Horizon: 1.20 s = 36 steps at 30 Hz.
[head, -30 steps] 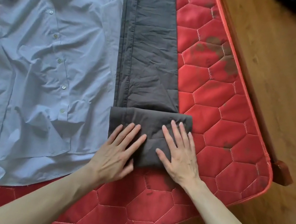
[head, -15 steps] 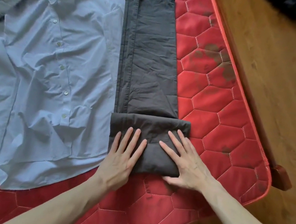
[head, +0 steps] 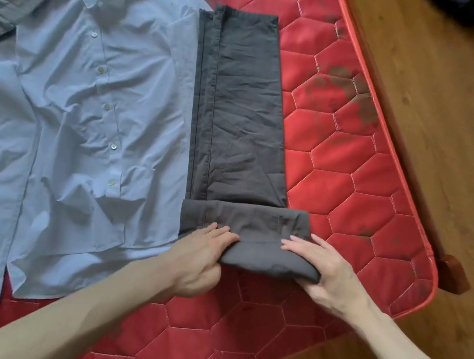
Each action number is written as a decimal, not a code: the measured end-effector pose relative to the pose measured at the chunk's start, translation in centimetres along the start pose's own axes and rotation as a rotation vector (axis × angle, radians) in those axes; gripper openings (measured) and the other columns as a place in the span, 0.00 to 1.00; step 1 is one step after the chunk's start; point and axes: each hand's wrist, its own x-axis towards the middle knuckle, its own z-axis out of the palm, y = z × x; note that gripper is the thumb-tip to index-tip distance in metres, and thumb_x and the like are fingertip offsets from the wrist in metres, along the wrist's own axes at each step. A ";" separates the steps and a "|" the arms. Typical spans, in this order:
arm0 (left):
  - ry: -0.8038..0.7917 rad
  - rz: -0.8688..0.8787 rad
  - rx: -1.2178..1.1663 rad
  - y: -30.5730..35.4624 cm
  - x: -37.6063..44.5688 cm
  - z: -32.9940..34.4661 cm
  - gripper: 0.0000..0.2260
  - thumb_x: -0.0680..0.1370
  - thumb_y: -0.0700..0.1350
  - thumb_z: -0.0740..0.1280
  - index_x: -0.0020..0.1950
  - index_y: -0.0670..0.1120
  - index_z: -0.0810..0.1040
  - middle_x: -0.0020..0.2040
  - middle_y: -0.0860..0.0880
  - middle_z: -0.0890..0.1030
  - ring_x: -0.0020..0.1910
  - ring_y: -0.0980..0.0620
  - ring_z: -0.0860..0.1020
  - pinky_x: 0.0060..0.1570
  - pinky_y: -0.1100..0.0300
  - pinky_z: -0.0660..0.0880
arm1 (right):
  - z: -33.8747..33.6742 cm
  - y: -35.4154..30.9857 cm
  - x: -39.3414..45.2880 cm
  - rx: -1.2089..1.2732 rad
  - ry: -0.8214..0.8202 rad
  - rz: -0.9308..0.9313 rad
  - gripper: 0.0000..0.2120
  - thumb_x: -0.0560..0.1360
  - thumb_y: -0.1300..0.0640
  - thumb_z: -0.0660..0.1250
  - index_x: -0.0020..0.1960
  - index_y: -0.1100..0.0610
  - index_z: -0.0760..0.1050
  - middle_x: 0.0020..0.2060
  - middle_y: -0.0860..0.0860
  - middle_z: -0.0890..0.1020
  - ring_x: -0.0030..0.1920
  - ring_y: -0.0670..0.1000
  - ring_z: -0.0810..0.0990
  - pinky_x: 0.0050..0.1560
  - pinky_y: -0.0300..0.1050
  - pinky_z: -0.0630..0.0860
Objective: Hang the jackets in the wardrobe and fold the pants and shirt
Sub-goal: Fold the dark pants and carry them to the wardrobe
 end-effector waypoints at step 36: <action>1.012 0.031 0.390 -8.3 2.7 5.8 0.28 0.81 0.49 0.65 0.80 0.43 0.67 0.67 0.41 0.69 0.66 0.39 0.69 0.71 0.46 0.63 | 5.4 0.7 4.2 -0.311 0.309 0.010 0.50 0.73 0.28 0.68 0.84 0.55 0.58 0.83 0.55 0.58 0.84 0.59 0.55 0.81 0.63 0.56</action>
